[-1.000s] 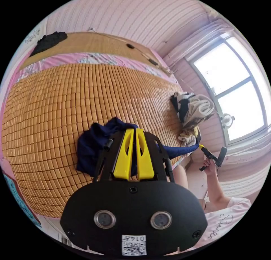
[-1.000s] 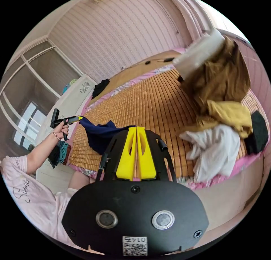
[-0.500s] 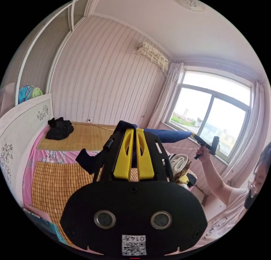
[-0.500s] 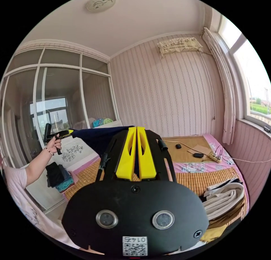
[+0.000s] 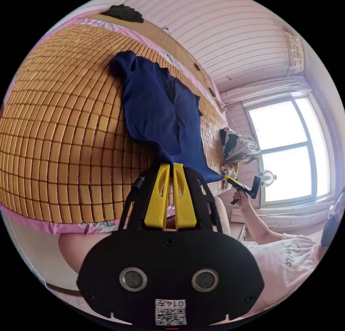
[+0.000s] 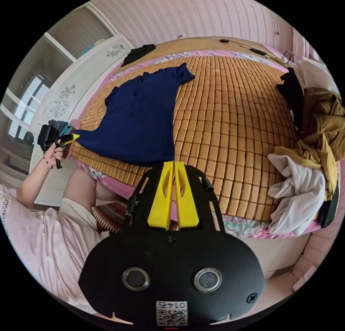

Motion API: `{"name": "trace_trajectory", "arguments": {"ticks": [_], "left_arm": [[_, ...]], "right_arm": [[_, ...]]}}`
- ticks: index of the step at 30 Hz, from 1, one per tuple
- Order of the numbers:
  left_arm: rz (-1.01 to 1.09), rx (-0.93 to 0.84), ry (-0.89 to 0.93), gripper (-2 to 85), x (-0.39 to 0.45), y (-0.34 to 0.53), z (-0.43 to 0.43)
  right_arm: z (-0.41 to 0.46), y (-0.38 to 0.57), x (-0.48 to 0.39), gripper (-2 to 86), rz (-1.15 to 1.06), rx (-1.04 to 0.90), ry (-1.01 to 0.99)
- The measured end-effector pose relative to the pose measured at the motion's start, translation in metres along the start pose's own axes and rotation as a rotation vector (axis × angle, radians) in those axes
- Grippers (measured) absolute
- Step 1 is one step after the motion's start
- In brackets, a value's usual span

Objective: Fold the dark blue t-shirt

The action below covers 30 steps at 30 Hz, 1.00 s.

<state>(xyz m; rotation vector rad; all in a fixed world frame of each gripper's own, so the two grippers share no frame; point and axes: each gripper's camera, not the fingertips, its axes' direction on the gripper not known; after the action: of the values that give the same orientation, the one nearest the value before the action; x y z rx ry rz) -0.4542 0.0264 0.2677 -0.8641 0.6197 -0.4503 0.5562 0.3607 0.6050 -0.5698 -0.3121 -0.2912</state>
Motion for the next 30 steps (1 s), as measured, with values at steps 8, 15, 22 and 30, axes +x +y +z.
{"name": "trace_trajectory", "arguments": {"ticks": [8,15,22,30], "left_arm": [[0.004,-0.034,-0.055,-1.0,-0.004,0.014,-0.003],[-0.006,0.346,-0.160,-0.8,0.013,-0.017,-0.026],[0.071,0.172,-0.232,-0.8,0.015,-0.016,0.006],[-0.017,0.071,-0.191,5.8,0.002,-0.029,0.060]], "right_arm": [[-0.015,-0.010,-0.024,-0.2,-0.078,-0.096,-0.008],[-0.021,-0.066,-0.037,-0.2,-0.005,-0.091,0.148],[0.007,-0.075,-0.036,-0.2,0.047,-0.178,0.191],[0.001,-0.063,-0.034,-0.2,0.079,-0.147,0.163]]}}
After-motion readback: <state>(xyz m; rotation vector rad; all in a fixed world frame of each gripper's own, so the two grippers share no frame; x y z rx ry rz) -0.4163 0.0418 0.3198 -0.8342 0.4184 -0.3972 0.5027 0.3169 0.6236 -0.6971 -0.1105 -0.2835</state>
